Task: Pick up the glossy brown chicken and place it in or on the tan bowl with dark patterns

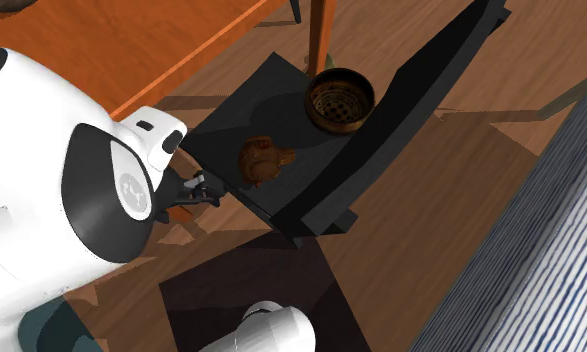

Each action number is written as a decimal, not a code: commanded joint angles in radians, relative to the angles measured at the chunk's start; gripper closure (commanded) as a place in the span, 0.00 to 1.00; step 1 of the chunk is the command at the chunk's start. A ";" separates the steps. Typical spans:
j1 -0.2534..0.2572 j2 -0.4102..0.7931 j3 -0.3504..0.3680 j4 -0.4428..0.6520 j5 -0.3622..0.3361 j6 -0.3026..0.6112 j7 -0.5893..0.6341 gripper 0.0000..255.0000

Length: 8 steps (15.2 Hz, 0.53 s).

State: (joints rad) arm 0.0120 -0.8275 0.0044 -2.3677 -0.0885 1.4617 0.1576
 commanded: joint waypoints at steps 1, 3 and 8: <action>0.000 0.000 0.000 0.000 0.000 0.000 0.000 0.00; -0.032 -0.028 0.010 -0.086 -0.006 0.102 0.074 0.00; -0.119 -0.061 0.040 -0.278 -0.029 0.369 0.263 0.00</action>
State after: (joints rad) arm -0.0860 -0.8842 0.0424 -2.6118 -0.1092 1.7737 0.3836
